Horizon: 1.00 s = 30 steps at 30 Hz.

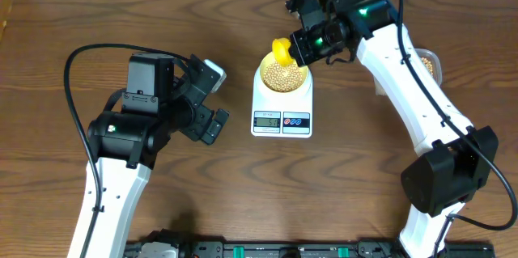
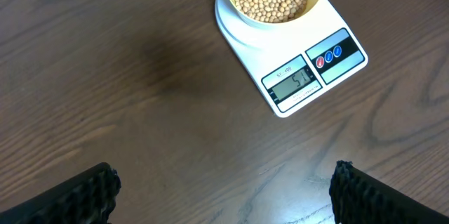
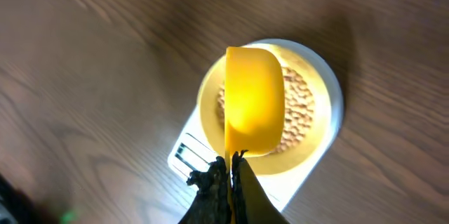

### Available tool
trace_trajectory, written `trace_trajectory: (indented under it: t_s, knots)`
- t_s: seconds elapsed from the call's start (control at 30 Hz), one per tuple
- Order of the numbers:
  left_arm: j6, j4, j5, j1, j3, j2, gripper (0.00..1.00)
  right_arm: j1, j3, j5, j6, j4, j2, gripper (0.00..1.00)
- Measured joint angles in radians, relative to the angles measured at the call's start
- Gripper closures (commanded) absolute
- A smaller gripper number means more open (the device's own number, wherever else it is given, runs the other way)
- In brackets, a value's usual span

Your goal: Scoop item into bowl and weigh 50g on scale

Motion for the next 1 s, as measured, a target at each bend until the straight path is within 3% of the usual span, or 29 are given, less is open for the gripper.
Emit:
trace_trajectory:
  t_s: [1.0]
  knots:
    - [0.000,0.000,0.000,0.000,0.000,0.000,0.02,0.065,-0.001,0.076,-0.103,0.005,0.114,0.99]
